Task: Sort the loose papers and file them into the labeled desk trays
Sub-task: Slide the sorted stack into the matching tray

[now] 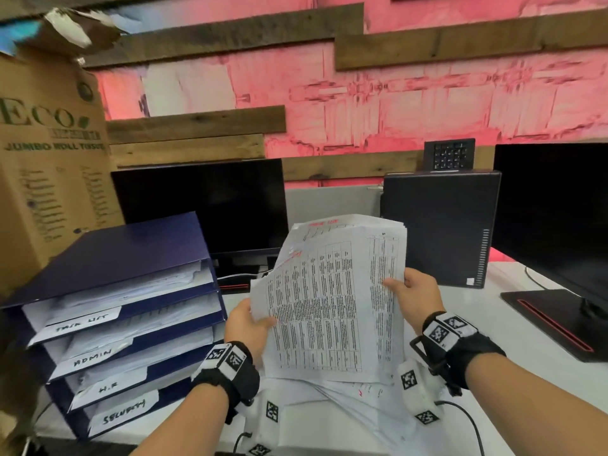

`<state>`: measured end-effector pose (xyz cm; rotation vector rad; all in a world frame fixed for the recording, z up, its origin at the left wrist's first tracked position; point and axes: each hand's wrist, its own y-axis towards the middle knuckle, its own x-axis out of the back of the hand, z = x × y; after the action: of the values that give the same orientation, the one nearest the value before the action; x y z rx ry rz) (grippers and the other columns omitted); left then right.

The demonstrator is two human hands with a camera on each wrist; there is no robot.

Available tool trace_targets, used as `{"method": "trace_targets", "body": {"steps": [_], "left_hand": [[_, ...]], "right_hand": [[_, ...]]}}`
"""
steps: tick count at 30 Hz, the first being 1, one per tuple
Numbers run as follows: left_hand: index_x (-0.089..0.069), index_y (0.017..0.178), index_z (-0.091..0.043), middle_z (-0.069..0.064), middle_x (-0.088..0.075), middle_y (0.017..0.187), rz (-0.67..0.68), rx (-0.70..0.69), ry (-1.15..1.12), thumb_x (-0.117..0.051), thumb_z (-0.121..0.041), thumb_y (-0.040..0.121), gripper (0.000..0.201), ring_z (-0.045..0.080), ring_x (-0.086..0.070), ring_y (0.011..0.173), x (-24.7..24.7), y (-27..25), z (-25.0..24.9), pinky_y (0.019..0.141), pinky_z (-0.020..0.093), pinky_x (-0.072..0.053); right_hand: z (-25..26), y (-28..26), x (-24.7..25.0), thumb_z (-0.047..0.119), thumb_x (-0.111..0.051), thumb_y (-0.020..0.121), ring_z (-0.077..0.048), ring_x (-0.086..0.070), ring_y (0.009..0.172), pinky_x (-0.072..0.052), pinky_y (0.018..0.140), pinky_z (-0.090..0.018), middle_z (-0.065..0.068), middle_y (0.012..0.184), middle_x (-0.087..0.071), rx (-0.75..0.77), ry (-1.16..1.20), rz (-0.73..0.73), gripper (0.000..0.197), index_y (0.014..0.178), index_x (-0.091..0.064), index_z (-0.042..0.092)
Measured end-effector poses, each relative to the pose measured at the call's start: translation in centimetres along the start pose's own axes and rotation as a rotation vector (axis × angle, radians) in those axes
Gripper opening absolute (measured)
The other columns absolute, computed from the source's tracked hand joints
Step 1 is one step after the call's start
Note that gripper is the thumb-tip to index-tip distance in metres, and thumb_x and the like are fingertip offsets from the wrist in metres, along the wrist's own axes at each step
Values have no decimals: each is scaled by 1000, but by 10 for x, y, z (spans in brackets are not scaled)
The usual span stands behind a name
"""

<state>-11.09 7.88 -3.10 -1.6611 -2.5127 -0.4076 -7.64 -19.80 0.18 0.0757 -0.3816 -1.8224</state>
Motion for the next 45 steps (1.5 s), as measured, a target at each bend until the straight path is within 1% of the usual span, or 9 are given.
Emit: {"method": "trace_targets", "body": {"steps": [4, 12, 18, 25, 29, 32, 37, 41, 45], "left_hand": [[-63, 103, -16, -4, -69, 97, -17, -23, -46, -68, -3, 83, 24, 9, -66, 84, 3, 1, 2, 65, 20, -52], [-62, 84, -26, -3, -71, 90, -19, -15, -62, -70, -1, 80, 27, 17, -69, 84, 4, 3, -1, 79, 42, -58], [-67, 107, -15, -5, -69, 94, 3, -6, -106, -66, -3, 85, 24, 15, -66, 87, 0, 1, -5, 69, 26, -53], [-65, 109, -18, -2, -70, 102, 53, 34, -171, -69, -9, 85, 26, 16, -67, 93, -4, 0, -8, 82, 34, -53], [-68, 105, -20, 2, -72, 102, 80, 102, -207, -73, -11, 81, 27, 23, -67, 96, -4, -1, -6, 91, 47, -52], [-67, 109, -15, 3, -72, 102, 58, 107, -234, -73, -6, 79, 32, 24, -66, 99, -3, -4, -6, 94, 48, -50], [-65, 108, -14, 1, -68, 96, 53, 80, -153, -69, -6, 84, 26, 17, -62, 87, 1, -14, -6, 75, 29, -50], [-63, 117, -1, 13, -67, 113, 134, 104, 28, -65, -12, 88, 31, 21, -61, 90, 4, -17, 1, 81, 26, -47], [-63, 117, 0, 16, -67, 111, 72, 81, 97, -65, -17, 89, 32, 23, -60, 90, 15, -20, -1, 82, 27, -47]], "right_hand": [[2, 0, -6, 15, -56, 94, -16, -66, 89, -54, 85, -38, 2, 95, -70, -7, 6, -11, 12, 92, -68, 18], [4, -2, -13, 13, -53, 95, -16, -65, 91, -52, 78, -30, -1, 105, -68, -8, -16, -24, 19, 107, -68, 8], [1, -3, -11, 14, -54, 95, -14, -65, 91, -51, 73, -25, 1, 106, -67, -21, -1, 3, 17, 105, -67, 8], [5, -12, -8, 11, -60, 91, -9, -68, 88, -55, 81, -30, 7, 96, -71, 0, 109, 83, 13, 93, -67, 21], [4, -14, -6, 10, -66, 86, -17, -71, 83, -57, 77, -37, 0, 88, -74, -24, 162, 85, 4, 88, -67, 13], [4, -17, -5, 10, -70, 83, -18, -72, 82, -58, 76, -38, 0, 88, -75, -33, 181, 125, 9, 92, -70, 13], [-4, -26, -6, 13, -66, 87, -14, -70, 88, -57, 81, -31, 3, 94, -74, -54, 22, 263, 12, 98, -71, 17], [-7, -37, -10, 18, -59, 92, -2, -63, 85, -50, 72, -13, 8, 96, -69, -8, -231, 386, 11, 100, -65, 21], [3, -38, -13, 19, -70, 83, -13, -67, 88, -55, 83, -29, 2, 95, -71, 38, -269, 266, 20, 102, -69, 13]]}}
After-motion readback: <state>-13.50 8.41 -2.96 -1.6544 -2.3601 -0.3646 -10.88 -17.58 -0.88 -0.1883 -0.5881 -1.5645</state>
